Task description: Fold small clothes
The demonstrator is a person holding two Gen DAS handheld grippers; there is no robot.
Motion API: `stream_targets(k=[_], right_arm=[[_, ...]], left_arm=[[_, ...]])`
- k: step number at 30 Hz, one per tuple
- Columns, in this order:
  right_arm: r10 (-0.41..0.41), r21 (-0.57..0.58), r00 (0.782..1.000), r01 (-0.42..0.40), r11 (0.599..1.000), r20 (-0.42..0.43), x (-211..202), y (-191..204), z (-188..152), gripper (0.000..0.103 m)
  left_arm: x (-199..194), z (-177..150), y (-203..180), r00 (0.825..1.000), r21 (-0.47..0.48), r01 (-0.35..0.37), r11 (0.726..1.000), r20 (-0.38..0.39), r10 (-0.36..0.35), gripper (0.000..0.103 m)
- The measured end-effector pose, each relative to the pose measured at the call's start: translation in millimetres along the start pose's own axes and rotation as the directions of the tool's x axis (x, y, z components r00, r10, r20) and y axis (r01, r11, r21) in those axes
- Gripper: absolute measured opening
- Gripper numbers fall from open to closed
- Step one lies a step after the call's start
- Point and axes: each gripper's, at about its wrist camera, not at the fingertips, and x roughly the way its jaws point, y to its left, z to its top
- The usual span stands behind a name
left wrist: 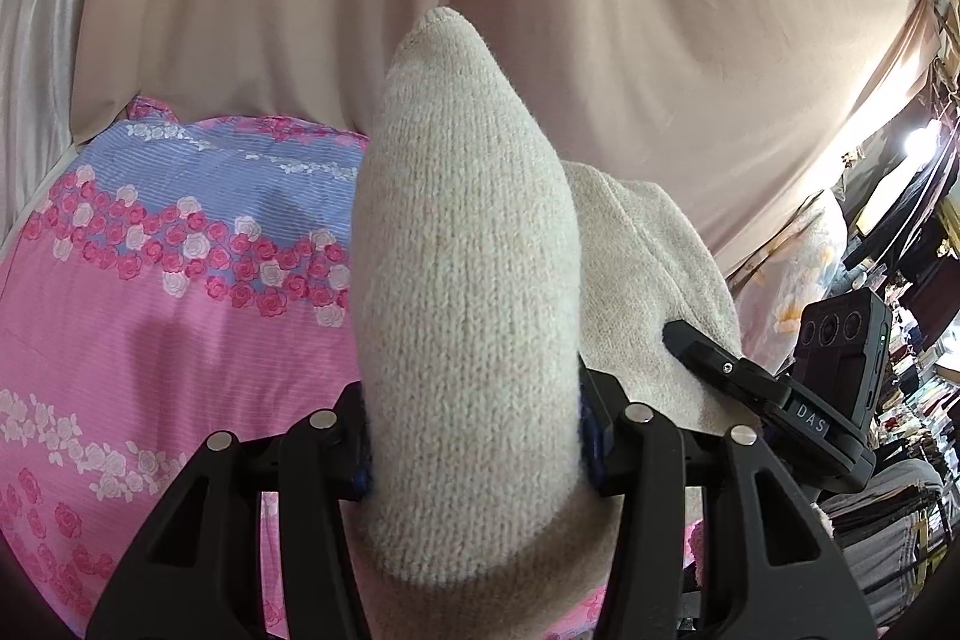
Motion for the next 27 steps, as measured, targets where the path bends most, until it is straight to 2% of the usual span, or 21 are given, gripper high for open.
stream_targets(k=[6, 9, 11, 12, 13, 14, 15, 16, 17, 19, 20, 21, 23, 25, 26, 27], right_arm=[[-0.018, -0.006, 0.999, 0.018, 1.0, -0.043, 18.4, -3.4, -0.5, 0.034], [-0.079, 0.012, 0.99, 0.081, 0.997, -0.119, 62.3, -41.0, -24.5, 0.043], [-0.164, 0.029, 0.971, 0.172, 0.985, -0.177, 96.0, -81.2, -50.1, 0.047], [-0.241, 0.049, 0.945, 0.258, 0.965, -0.22, 111.4, -106.6, -66.2, 0.047], [-0.311, 0.069, 0.913, 0.34, 0.938, -0.263, 119.7, -125.7, -79.3, 0.047], [-0.341, 0.11, 0.892, 0.387, 0.916, -0.297, 119.3, -141.2, -92.4, 0.043], [-0.295, 0.166, 0.91, 0.352, 0.921, -0.29, 110.3, -145.1, -100.4, 0.042], [-0.252, 0.197, 0.931, 0.308, 0.931, -0.262, 98.1, -141.5, -104.8, 0.042], [-0.24, 0.2, 0.94, 0.291, 0.936, -0.243, 87.7, -134.7, -106.8, 0.042], [-0.221, 0.173, 0.948, 0.263, 0.949, -0.229, 77.3, -119.5, -109.1, 0.054], [-0.213, 0.162, 0.949, 0.254, 0.954, -0.232, 77.9, -114.4, -110.0, 0.062], [-0.205, 0.153, 0.948, 0.247, 0.957, -0.244, 82.6, -111.5, -111.2, 0.065], [-0.208, 0.141, 0.932, 0.258, 0.956, -0.295, 102.8, -112.1, -117.6, 0.065], [-0.215, 0.138, 0.914, 0.276, 0.951, -0.345, 121.5, -115.4, -124.4, 0.065], [-0.215, 0.133, 0.909, 0.278, 0.951, -0.357, 125.8, -116.3, -127.2, 0.061], [-0.208, 0.123, 0.909, 0.267, 0.956, -0.36, 128.9, -114.3, -127.4, 0.039]], left_arm=[[2.1, 1.0, 9.7, 1.0, -0.02, -0.011, 1.0, -0.005, 0.011, 0.05], [32.5, -10.0, 40.4, 0.997, -0.088, -0.065, 0.994, -0.055, 0.06, 0.058], [73.1, -32.9, 80.1, 0.988, -0.164, -0.117, 0.979, -0.122, 0.097, 0.063], [87.2, -42.8, 95.2, 0.981, -0.184, -0.15, 0.971, -0.147, 0.123, 0.063], [104.9, -60.1, 116.8, 0.967, -0.207, -0.216, 0.954, -0.18, 0.18, 0.061], [114.5, -74.9, 133.0, 0.945, -0.215, -0.296, 0.931, -0.209, 0.252, 0.057], [117.1, -87.5, 145.3, 0.921, -0.224, -0.361, 0.905, -0.239, 0.309, 0.055], [109.4, -99.9, 155.5, 0.929, -0.27, -0.345, 0.899, -0.237, 0.285, 0.055], [99.9, -106.1, 159.2, 0.941, -0.303, -0.318, 0.898, -0.218, 0.259, 0.057], [83.0, -112.4, 158.2, 0.949, -0.315, -0.304, 0.899, -0.188, 0.255, 0.061], [79.2, -113.0, 155.6, 0.95, -0.311, -0.301, 0.901, -0.176, 0.257, 0.063], [77.6, -113.4, 152.1, 0.953, -0.31, -0.293, 0.904, -0.166, 0.252, 0.064], [83.9, -113.5, 142.3, 0.958, -0.298, -0.275, 0.914, -0.17, 0.233, 0.068], [92.9, -113.0, 129.9, 0.95, -0.266, -0.294, 0.918, -0.183, 0.252, 0.068], [95.1, -113.7, 122.9, 0.947, -0.245, -0.304, 0.921, -0.182, 0.264, 0.068], [95.5, -114.4, 118.0, 0.944, -0.221, -0.315, 0.923, -0.178, 0.279, 0.068]])
